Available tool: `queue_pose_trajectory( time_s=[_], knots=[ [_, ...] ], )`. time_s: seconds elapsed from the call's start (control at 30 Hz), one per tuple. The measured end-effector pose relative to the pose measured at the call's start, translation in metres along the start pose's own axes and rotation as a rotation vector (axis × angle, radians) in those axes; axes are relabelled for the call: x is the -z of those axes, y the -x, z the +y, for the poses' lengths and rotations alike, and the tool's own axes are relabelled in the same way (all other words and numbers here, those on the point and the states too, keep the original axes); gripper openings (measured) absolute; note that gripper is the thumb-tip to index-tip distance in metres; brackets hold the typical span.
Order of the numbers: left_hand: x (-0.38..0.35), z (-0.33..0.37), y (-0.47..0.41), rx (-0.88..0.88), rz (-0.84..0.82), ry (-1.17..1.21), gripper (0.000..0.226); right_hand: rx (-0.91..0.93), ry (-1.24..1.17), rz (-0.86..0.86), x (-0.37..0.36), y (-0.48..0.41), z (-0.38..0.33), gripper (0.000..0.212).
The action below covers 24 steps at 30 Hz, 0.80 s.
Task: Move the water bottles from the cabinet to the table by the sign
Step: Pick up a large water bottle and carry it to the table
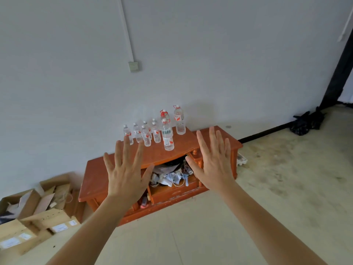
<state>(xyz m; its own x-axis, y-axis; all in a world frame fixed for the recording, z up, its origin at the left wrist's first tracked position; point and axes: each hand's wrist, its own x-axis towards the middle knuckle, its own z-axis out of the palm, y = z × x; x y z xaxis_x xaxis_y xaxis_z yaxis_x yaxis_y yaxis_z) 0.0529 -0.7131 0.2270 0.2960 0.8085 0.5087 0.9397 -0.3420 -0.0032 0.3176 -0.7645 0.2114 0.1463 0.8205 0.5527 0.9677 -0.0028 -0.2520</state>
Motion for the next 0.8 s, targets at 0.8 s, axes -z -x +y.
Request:
queue_pose_trajectory(
  time_s=[0.8],
  knots=[
    [-0.323,-0.157,-0.431,-0.017,-0.226,0.142,0.073,-0.128,0.054,-0.204,-0.331,-0.407,0.044,0.094]
  ],
)
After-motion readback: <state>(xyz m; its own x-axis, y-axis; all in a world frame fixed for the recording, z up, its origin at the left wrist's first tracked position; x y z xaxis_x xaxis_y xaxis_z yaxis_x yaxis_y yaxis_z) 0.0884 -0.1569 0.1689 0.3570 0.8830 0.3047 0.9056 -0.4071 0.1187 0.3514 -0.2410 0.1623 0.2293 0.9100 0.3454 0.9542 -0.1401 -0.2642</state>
